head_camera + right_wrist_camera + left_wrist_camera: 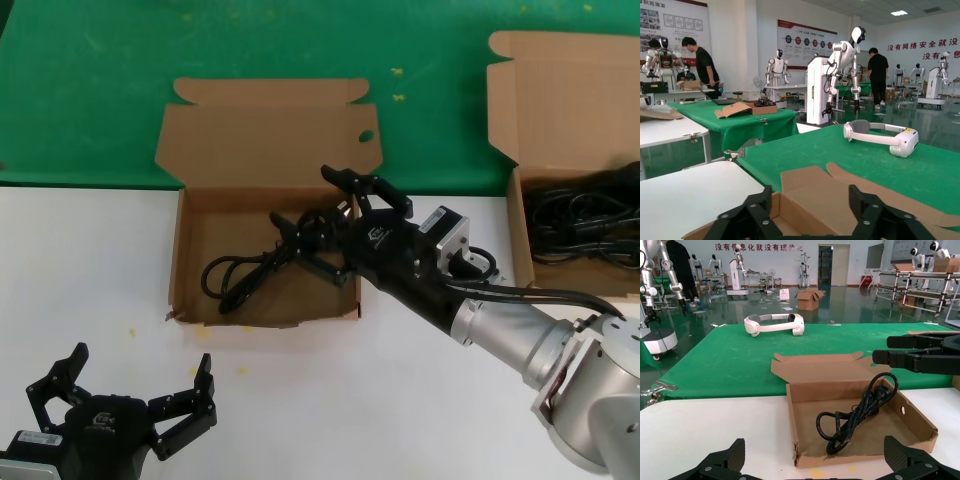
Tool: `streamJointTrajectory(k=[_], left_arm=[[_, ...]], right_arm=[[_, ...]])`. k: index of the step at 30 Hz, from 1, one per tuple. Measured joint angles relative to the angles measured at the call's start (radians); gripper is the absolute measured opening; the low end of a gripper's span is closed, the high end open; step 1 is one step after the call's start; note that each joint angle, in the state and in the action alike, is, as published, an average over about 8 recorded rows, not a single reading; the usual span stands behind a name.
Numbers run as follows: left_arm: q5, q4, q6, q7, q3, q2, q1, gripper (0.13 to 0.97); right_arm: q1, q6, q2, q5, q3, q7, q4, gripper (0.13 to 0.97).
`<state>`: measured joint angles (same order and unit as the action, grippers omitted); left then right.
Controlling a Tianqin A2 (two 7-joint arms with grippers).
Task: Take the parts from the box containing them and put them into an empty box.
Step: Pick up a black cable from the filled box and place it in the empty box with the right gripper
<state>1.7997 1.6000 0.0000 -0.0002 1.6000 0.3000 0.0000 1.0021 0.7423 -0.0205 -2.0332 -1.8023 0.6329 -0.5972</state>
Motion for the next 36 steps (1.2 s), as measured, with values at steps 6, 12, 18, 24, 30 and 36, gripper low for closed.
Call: streamJointTrajectory(k=[6, 12, 18, 24, 30, 36], left_arm=[[0.000, 0.000, 0.000, 0.000, 0.000, 0.000, 0.000, 0.966], [0.000, 0.000, 0.000, 0.000, 0.000, 0.000, 0.000, 0.966], [0.000, 0.000, 0.000, 0.000, 0.000, 0.000, 0.000, 0.966], [0.000, 0.000, 0.000, 0.000, 0.000, 0.000, 0.000, 0.966], [0.000, 0.000, 0.000, 0.000, 0.000, 0.000, 0.000, 0.966], [0.000, 0.000, 0.000, 0.000, 0.000, 0.000, 0.000, 0.966]], right_arm=[[0.000, 0.000, 0.000, 0.000, 0.000, 0.000, 0.000, 0.544], [0.000, 0.000, 0.000, 0.000, 0.000, 0.000, 0.000, 0.671], [0.000, 0.000, 0.000, 0.000, 0.000, 0.000, 0.000, 0.781], [0.000, 0.000, 0.000, 0.000, 0.000, 0.000, 0.000, 0.883], [0.000, 0.000, 0.000, 0.000, 0.000, 0.000, 0.000, 0.928], [0.000, 0.000, 0.000, 0.000, 0.000, 0.000, 0.000, 0.958]])
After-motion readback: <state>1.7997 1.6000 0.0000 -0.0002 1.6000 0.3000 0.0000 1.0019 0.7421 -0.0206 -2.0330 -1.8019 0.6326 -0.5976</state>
